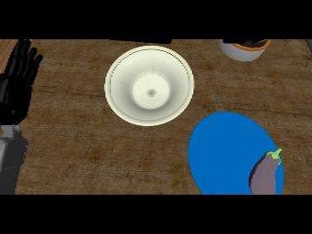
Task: Pick the croissant from the plate and place it in the bowl
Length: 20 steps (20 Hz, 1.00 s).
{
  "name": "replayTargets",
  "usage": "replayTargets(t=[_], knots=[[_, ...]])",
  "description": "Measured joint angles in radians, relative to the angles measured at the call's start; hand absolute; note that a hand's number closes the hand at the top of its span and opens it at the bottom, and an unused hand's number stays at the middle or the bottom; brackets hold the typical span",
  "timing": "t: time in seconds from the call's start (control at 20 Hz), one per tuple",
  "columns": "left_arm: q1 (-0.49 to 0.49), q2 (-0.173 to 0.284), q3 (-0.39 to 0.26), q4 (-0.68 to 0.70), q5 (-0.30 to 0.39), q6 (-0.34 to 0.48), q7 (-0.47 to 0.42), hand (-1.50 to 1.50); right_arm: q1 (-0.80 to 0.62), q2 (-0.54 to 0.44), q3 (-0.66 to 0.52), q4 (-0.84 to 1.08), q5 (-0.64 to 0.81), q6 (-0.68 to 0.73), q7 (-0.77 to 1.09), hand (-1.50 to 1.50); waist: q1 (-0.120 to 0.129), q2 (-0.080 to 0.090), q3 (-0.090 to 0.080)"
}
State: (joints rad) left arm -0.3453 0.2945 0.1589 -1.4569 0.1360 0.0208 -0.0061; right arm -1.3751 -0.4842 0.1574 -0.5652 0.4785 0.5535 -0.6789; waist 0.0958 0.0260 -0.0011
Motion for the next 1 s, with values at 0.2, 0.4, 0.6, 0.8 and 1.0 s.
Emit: replayTargets(t=[0.2, 0.4, 0.6, 0.8, 1.0], knots=[[0.004, 0.012, 0.015, -0.001, 0.003, 0.002, 0.008, 0.00, -0.032, 0.086, 0.054, 0.035, 0.013, -0.006, 0.013, 1.50, -0.017, -0.005, 0.000], [0.024, 0.013, 0.027, 0.003, 0.004, 0.001, -0.004, 0.00, -0.034, 0.180, 0.098, 0.067, 0.028, -0.030, 0.018, 1.50, -0.035, -0.009, 0.000], [0.037, 0.003, 0.024, 0.014, -0.002, 0.001, -0.027, 0.00, -0.020, 0.270, 0.138, 0.107, 0.061, -0.088, 0.009, 1.50, -0.046, -0.011, 0.000], [0.059, 0.003, 0.027, -0.021, 0.002, 0.001, -0.011, 0.00, -0.014, 0.340, 0.167, 0.168, 0.119, -0.175, -0.004, 1.50, -0.048, -0.012, 0.000], [0.057, 0.012, 0.041, -0.009, 0.010, -0.009, -0.016, 0.00, 0.015, 0.406, 0.167, 0.246, 0.145, -0.232, 0.043, -1.50, -0.053, -0.012, 0.000]])
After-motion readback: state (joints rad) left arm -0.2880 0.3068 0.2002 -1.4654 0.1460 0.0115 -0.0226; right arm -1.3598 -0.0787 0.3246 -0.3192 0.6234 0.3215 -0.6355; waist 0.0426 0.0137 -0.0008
